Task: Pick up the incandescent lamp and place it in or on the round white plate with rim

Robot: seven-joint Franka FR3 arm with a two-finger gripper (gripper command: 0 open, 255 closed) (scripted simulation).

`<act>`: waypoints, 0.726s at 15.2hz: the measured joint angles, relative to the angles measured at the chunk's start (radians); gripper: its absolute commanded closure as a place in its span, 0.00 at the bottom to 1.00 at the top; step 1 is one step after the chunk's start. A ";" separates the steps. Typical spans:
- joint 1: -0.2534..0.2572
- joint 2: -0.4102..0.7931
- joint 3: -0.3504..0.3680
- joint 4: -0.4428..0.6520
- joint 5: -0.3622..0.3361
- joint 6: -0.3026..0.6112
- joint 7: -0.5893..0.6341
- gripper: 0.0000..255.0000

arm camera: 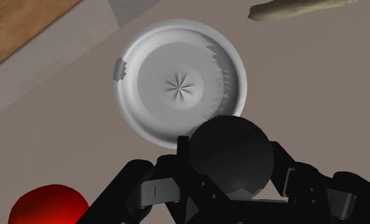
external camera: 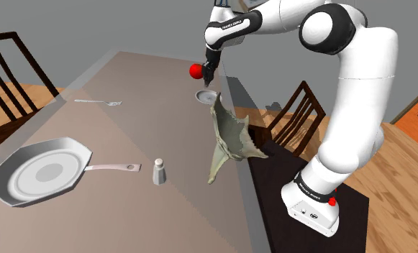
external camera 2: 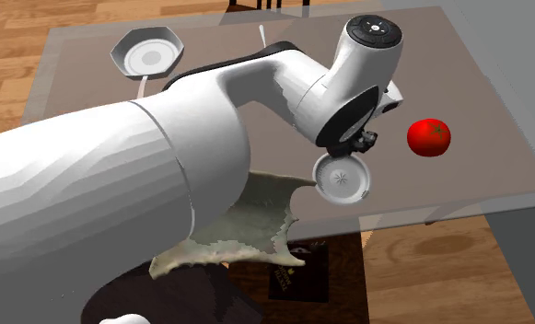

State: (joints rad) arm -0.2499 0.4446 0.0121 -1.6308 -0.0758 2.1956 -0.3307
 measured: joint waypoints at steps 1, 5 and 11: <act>-0.018 0.013 -0.004 0.024 0.006 -0.010 -0.026 1.00; -0.057 0.080 -0.013 0.117 0.019 -0.033 -0.080 1.00; -0.059 0.112 -0.014 0.091 0.018 0.025 -0.081 1.00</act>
State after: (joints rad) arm -0.3092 0.5571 -0.0021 -1.5399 -0.0580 2.2208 -0.4118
